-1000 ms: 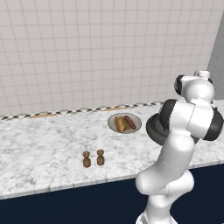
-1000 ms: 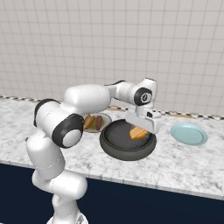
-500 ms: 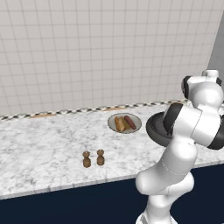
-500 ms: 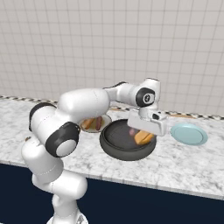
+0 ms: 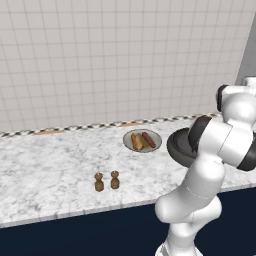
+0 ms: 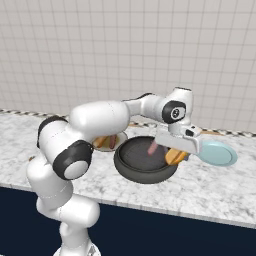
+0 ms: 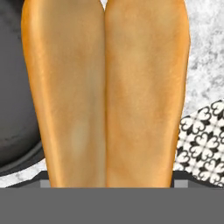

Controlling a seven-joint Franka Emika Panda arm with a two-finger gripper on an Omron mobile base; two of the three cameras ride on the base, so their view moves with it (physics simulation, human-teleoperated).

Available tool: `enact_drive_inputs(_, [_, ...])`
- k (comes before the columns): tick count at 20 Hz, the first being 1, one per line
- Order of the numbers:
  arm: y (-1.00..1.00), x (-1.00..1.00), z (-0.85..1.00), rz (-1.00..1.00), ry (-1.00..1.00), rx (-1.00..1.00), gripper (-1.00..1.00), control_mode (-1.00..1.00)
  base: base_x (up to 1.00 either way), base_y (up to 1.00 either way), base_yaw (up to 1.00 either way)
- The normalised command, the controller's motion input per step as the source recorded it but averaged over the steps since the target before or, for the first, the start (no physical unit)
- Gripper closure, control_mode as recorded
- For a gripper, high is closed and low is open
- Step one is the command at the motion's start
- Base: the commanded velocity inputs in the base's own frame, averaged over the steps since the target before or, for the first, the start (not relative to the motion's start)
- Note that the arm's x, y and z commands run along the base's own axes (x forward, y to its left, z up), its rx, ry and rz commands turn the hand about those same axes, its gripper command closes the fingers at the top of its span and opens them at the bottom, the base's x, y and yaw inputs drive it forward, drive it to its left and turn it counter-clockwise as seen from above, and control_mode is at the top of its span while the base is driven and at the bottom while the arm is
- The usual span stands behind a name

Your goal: Place one bun and one sausage from the bowl on each plate.

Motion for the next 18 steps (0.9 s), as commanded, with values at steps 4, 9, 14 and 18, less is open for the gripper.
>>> enact_drive_inputs(4, [-0.04, 0.03, 0.03, 0.0, -0.09, 0.0, 1.0, -1.0, 0.0, 0.0, 0.0])
enact_drive_inputs(9, [-0.05, 0.05, 0.0, 0.01, -0.1, 0.0, 1.0, -1.0, 0.0, 0.0, 0.0])
enact_drive_inputs(14, [0.02, -0.02, 0.0, 0.05, 0.0, 0.0, 1.0, -1.0, 0.0, 0.0, 0.0])
enact_drive_inputs(18, [0.0, 0.0, 0.0, 0.0, 0.0, 0.0, 1.0, -1.0, 0.0, 0.0, 0.0])
